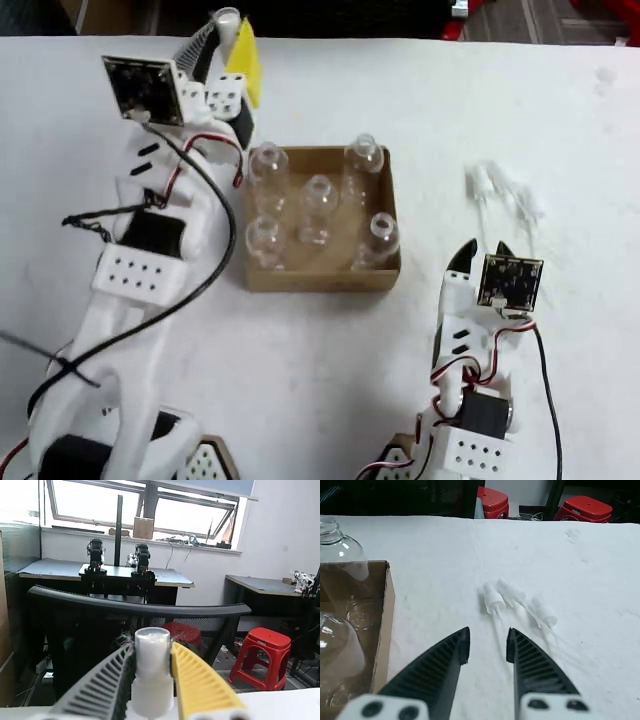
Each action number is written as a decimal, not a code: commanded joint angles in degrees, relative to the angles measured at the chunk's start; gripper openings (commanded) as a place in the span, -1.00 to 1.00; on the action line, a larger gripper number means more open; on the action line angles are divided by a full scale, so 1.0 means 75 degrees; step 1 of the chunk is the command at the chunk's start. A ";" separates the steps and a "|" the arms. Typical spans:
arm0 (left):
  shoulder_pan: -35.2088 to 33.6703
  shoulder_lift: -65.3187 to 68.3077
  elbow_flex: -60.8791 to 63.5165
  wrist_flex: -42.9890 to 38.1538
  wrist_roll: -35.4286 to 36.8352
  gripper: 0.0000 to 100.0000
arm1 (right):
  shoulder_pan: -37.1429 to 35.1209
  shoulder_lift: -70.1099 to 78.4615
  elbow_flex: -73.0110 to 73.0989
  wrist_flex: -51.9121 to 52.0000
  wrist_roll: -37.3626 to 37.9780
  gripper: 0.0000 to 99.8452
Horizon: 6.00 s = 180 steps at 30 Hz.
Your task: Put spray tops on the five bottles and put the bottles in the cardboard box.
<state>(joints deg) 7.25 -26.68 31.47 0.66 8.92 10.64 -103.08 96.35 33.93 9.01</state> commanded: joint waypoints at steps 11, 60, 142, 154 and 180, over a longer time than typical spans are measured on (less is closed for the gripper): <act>0.0240 0.0100 -0.0363 -0.0281 0.0047 -0.95 | -0.0076 0.0018 0.0070 0.0041 -0.0012 -0.79; 0.0381 0.0627 0.2977 -0.3352 0.0047 -0.95 | -0.0053 0.0018 0.0070 0.0041 -0.0012 -0.79; -0.2327 1.0661 -1.1511 0.8627 -0.1958 -0.62 | -0.0053 0.0018 0.0070 0.0041 -0.0012 -0.79; -0.2796 1.4013 -1.6199 0.9659 -0.2016 -0.62 | -0.0064 0.0018 0.0070 0.0041 -0.0012 -0.79; -0.2432 1.2689 -1.6293 1.3621 -0.2614 -0.83 | -0.0041 0.0018 0.0070 0.0029 -0.0012 -0.79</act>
<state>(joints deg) -11.30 75.47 -90.64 100.18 -10.15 10.64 -103.08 96.35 33.93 9.01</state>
